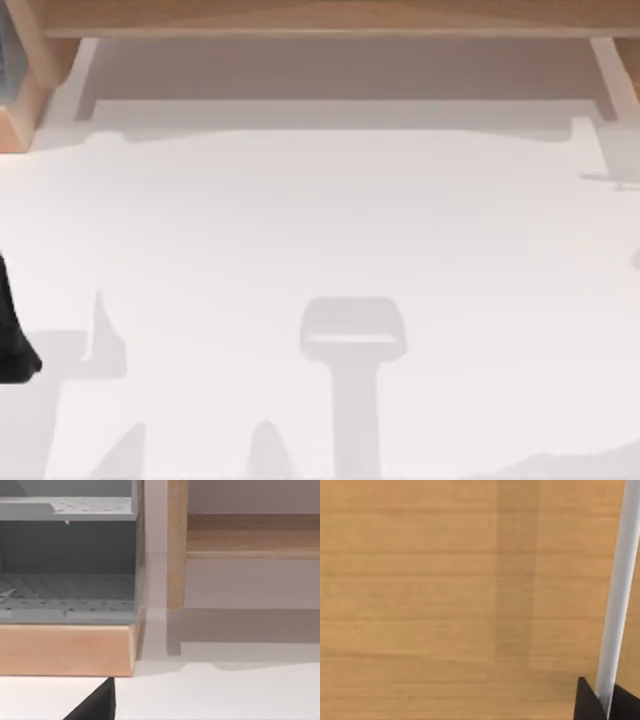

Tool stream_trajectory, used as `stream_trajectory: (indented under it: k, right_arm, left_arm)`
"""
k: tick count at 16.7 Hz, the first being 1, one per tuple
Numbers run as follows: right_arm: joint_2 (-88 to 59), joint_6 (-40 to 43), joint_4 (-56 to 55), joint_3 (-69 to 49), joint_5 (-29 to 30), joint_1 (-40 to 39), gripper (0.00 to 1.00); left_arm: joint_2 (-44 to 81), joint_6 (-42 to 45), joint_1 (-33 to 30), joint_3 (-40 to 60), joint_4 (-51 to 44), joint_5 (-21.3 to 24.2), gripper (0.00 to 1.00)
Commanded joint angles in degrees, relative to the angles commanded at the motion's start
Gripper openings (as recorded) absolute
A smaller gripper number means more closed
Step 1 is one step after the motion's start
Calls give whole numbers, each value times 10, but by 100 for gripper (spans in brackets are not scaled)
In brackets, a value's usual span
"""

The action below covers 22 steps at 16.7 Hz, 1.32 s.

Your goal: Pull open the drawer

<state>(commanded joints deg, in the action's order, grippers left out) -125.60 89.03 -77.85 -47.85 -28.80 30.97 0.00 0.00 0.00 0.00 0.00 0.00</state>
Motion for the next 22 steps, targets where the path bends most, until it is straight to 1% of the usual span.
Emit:
stream_trajectory:
  k: [4, 10, 18, 22]
  right_arm:
    - [28, 0, -41, 73, -25, 25, 0]
    - [32, -1, -48, 79, -29, 28, 0]
    - [67, 0, -117, 192, -89, 88, 0]
    - [75, -1, -127, 201, -99, 97, 0]
  left_arm:
    - [0, 0, 0, 0, 0, 0, 100]
    - [0, 0, 0, 0, 0, 0, 100]
    - [0, 0, 0, 0, 0, 0, 100]
    - [0, 0, 0, 0, 0, 0, 100]
